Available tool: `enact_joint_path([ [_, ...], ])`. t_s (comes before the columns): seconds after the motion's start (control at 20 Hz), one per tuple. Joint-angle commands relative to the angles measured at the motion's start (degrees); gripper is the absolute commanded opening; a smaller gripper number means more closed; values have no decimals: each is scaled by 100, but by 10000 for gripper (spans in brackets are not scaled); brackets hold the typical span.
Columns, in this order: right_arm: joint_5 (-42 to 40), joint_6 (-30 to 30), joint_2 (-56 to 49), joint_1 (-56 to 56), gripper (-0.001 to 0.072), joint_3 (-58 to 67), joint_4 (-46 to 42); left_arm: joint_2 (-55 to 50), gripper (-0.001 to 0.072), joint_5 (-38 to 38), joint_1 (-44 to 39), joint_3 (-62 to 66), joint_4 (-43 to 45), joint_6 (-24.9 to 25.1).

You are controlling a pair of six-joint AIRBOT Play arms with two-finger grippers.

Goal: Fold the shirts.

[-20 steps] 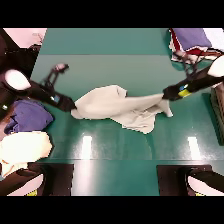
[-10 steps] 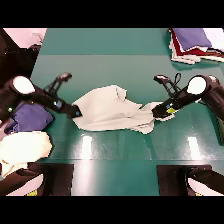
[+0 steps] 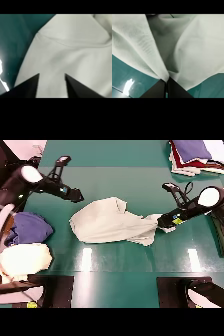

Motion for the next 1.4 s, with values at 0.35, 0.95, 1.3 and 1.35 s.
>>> enact_joint_path([
  [0.35,-50,339,20,-33,20,-2,2,-2192,605,-376,4,1307,-479,468],
  [0.95,-131,516,20,-28,19,-2,2,-2332,394,-181,-68,1276,-562,461],
  [1.3,-221,516,22,-28,19,-2,2,-2332,26,-367,-107,1281,-717,459],
  [1.35,-245,516,22,-31,20,2,0,-2321,25,-356,-107,1316,-739,457],
])
